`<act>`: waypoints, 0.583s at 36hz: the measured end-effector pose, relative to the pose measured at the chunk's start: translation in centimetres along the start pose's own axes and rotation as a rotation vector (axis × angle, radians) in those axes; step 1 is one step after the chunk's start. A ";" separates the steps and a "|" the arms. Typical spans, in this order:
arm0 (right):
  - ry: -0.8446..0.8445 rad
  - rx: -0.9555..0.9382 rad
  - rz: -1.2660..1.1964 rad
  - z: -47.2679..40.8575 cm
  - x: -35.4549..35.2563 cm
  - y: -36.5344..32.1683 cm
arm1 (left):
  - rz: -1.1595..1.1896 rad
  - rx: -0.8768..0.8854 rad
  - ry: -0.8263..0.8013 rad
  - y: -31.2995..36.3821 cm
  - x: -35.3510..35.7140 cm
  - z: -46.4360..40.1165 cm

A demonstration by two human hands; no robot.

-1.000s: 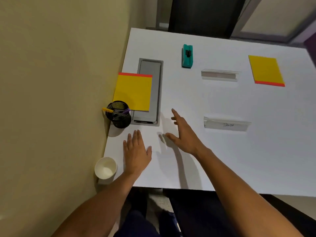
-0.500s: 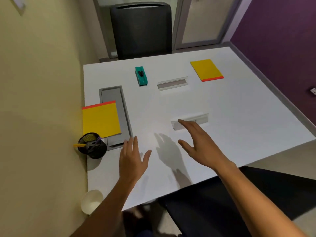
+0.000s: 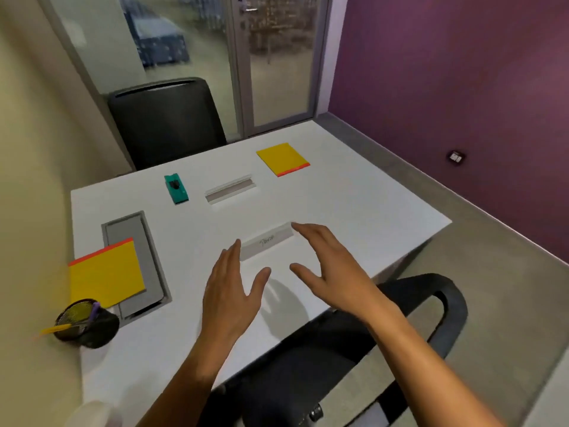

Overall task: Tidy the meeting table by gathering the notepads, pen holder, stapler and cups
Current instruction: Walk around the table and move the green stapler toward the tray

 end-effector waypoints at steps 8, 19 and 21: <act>0.185 0.064 -0.084 7.9 -6.9 5.2 | 0.064 0.150 -0.121 10.5 4.3 0.7; 0.421 0.206 -0.177 22.3 -13.7 13.9 | 0.020 0.380 -0.258 24.3 13.1 3.3; 0.476 0.242 -0.205 24.9 -14.5 15.4 | 0.008 0.420 -0.286 26.6 14.8 3.7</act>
Point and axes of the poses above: each hand's wrist, its own z-axis away from the middle knuckle, its own x-axis out of the palm, y = z × x, the point moved 7 cm from there along -z, towards the middle knuckle, and after that the axes turned 14 degrees about -y, right-handed, at the moved point
